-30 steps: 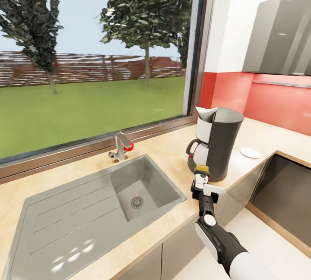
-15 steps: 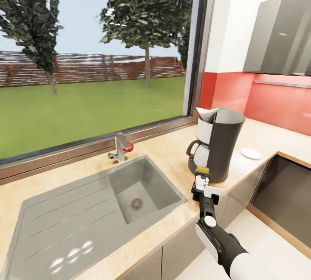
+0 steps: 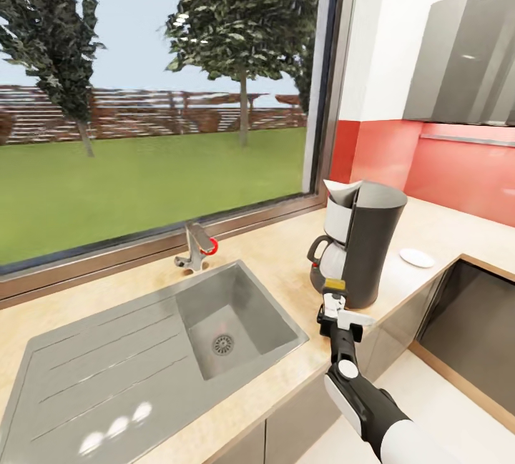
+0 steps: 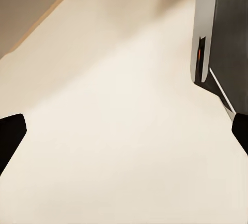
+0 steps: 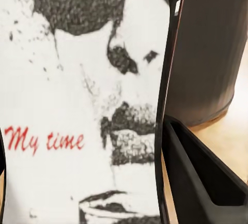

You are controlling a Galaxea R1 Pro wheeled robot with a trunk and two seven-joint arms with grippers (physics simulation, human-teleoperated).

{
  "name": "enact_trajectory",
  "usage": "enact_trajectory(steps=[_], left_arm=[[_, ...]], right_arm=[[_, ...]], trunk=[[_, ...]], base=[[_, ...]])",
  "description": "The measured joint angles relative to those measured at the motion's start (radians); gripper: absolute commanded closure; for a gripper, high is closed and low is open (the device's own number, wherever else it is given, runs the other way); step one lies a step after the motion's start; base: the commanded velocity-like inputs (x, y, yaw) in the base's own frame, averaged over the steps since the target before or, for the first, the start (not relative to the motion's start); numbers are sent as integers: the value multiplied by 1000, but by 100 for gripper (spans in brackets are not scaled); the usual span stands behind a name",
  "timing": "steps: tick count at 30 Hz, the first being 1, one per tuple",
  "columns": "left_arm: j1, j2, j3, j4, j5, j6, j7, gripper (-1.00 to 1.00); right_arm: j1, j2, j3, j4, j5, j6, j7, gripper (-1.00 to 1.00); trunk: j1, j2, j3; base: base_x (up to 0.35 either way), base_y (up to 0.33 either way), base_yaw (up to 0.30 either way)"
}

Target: Set up a coffee station on the kitchen countertop: keep the coffee maker on the countertop, move the bottle of coffee from the kitchen shelf to the counter next to the coffee maker, place a paper coffee filter on top of the coffee maker, put the saucer next to the coffee maker with the coffee cup on the saucer, and place the electric kettle next to the coffee maker.

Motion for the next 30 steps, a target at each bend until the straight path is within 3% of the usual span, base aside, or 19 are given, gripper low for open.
enact_trajectory(steps=[14,15,16,30], left_arm=[[0,0,0,0,0,0,0,-100],[0,0,0,0,0,0,0,-100],[0,0,0,0,0,0,0,-100],[0,0,0,0,0,0,0,-100]], right_arm=[[1,-1,0,-2,0,1,1,100],[1,-1,0,-2,0,1,0,-100],[1,-1,-2,13,-17,-3,0,-100],[1,-1,-4,14,-20,-3,0,-100]], trunk=[[0,0,0],[0,0,0],[0,1,0],[0,1,0]], base=[[33,-22,0],[0,0,0],[0,0,0],[0,0,0]])
